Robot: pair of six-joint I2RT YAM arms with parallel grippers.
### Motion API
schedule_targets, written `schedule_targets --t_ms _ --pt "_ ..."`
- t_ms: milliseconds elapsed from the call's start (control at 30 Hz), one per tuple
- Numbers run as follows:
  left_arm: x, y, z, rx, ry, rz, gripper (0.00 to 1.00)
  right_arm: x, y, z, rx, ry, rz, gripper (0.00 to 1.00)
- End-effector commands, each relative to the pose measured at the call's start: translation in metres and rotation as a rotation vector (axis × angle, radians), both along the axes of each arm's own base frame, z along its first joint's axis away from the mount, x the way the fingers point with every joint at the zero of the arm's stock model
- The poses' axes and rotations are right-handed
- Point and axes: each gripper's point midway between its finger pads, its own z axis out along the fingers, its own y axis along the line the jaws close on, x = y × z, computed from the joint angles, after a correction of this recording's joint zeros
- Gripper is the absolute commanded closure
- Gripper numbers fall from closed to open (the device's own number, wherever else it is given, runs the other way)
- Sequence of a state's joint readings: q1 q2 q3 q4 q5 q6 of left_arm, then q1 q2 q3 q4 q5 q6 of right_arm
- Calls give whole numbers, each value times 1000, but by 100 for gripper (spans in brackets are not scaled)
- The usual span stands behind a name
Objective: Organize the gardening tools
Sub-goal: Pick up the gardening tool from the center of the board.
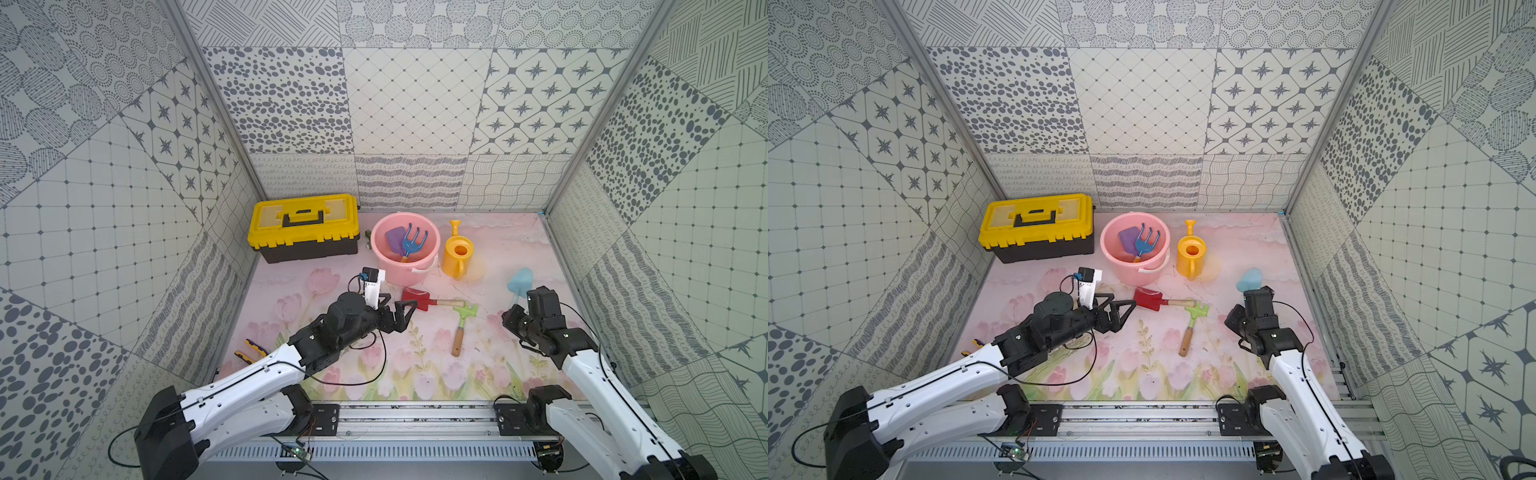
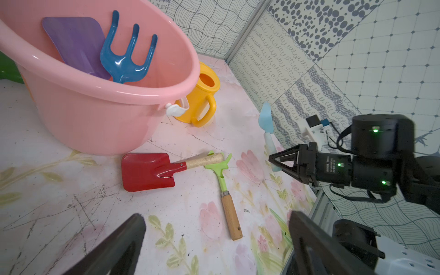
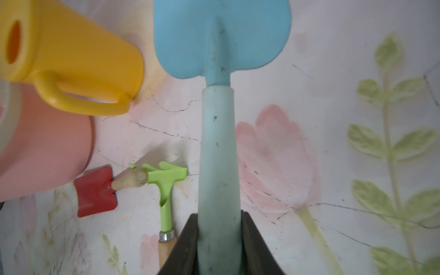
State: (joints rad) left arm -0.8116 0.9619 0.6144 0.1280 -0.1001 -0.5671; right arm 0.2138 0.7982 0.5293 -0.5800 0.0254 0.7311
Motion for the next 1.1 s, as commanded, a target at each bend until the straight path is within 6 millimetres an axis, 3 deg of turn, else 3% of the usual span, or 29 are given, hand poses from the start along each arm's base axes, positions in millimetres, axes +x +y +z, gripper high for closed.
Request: schedule_targets --t_ms 0,200,300,400,500,700,1067 --pt "13 3 4 40 -50 61 1 30 29 64 -64 -257 96 98" --pt "14 -7 16 9 -26 34 0 38 107 97 -195 -423 399 98" --pt "11 -16 29 -13 -10 -14 1 31 139 101 -225 -478 500 97" --pt "7 -30 38 -37 16 -76 5 20 158 102 -243 -515 576 97" --pt "6 -41 44 -59 34 -119 7 12 167 104 -245 -540 620 97" --pt "16 -59 54 -44 31 -155 23 -2 179 113 -199 -591 700 96" --pt "55 -58 83 -21 -38 -104 41 -22 198 115 -132 -625 811 96"
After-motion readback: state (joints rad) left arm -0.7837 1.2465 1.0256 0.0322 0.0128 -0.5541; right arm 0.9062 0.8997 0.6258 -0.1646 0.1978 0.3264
